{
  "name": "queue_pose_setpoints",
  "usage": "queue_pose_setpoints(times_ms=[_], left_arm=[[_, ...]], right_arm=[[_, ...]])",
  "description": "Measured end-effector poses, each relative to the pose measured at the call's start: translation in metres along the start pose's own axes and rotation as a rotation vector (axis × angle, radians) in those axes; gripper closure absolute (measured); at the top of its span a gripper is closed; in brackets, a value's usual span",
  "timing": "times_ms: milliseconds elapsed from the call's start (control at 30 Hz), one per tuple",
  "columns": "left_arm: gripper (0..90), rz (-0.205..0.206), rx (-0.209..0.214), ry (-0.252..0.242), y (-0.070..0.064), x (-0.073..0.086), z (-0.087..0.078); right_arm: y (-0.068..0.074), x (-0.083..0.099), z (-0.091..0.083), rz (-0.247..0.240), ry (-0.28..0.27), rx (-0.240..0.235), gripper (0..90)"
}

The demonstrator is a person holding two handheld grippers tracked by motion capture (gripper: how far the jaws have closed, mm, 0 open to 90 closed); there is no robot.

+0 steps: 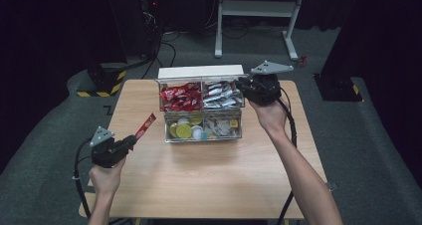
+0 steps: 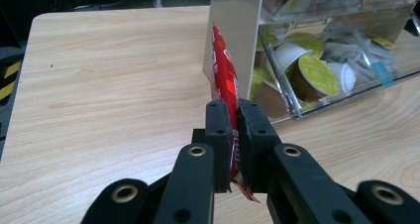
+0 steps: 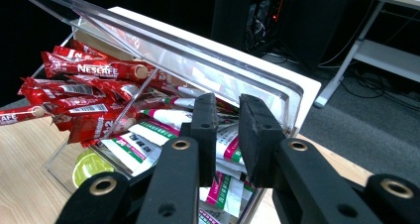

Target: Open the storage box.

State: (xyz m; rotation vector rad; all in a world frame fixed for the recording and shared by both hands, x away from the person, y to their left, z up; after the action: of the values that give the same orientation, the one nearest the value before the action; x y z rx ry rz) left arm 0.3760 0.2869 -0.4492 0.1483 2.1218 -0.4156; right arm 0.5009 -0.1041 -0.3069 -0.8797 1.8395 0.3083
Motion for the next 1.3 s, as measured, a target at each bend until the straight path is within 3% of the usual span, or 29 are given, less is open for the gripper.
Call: queue_pose_setpoints(times_ms=[1300], left_arm=[[83.9, -0.043, -0.039, 0.044, 0.007, 0.026, 0.04]], right_arm=[[0.0, -0.001, 0.0, 0.0, 0.002, -0.005, 77.3]])
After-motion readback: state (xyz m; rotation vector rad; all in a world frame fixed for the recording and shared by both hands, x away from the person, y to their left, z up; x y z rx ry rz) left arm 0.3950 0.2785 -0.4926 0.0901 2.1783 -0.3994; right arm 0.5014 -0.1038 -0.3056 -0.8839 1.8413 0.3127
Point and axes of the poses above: each handheld gripper's, and its own axes: z roughly forward along the jaws, x roughly out of its underside, y roughly to its left, the point moved 5 cm from there along z, roughly forward along the jaws, and after that the axes turned 8 degrees about -z, right-handed, at the moved point
